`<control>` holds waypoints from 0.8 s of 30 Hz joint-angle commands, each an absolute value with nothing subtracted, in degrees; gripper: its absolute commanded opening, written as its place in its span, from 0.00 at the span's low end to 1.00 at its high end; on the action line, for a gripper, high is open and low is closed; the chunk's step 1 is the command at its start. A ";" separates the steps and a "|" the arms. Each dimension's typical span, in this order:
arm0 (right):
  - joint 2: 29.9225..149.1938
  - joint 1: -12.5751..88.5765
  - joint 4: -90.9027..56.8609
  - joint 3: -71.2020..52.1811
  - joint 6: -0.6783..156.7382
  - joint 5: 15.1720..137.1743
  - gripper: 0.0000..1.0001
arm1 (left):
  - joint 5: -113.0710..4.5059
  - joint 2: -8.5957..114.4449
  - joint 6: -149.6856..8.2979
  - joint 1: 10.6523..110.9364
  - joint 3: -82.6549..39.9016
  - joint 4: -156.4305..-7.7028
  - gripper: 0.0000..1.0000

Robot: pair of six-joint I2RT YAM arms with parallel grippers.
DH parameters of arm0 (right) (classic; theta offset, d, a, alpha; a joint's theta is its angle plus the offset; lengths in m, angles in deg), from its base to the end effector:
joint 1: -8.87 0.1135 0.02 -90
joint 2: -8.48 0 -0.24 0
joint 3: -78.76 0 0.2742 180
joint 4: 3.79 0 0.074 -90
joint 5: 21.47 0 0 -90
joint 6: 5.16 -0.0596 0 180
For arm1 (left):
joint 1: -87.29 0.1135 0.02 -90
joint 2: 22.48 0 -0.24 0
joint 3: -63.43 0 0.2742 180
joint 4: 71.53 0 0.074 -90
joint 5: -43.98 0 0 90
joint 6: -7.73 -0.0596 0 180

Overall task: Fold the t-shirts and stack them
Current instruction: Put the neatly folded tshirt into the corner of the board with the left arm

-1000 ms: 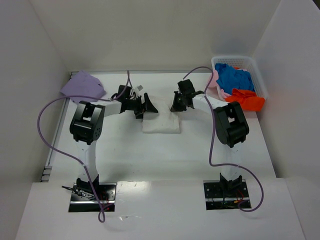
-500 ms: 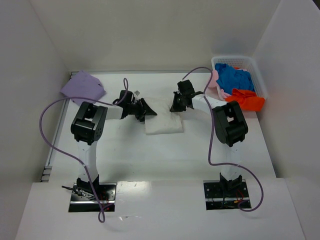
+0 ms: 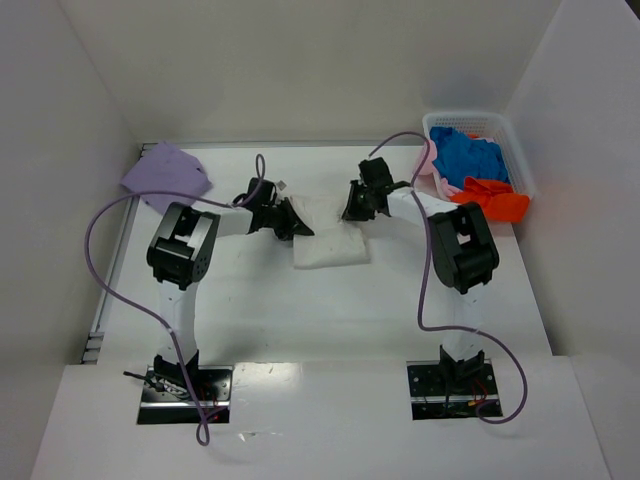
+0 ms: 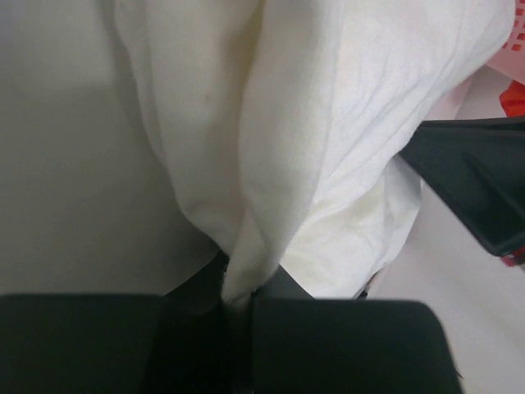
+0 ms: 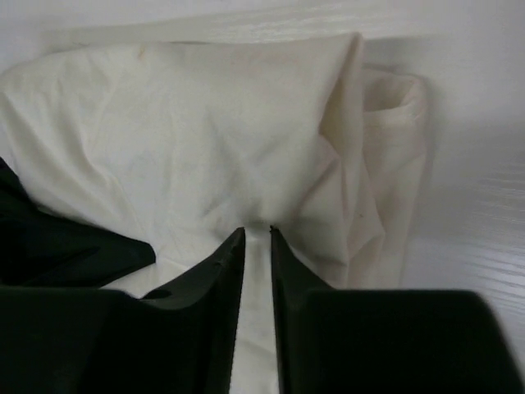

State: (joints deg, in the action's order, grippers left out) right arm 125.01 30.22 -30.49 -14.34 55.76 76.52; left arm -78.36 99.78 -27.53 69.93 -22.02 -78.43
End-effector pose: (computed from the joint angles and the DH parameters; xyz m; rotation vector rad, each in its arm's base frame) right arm 0.4292 0.1767 0.1171 0.1060 2.5133 0.5474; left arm 0.4272 -0.1669 0.0662 -0.5139 2.4979 -1.2300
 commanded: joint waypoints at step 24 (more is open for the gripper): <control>87.15 24.34 -33.29 4.15 55.31 80.31 0.93 | -66.76 110.40 -39.21 90.36 -61.96 -102.53 0.00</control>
State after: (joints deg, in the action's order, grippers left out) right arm 92.35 24.47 -32.79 3.62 55.72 79.95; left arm -67.19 109.50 -37.37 89.05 -56.67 -100.64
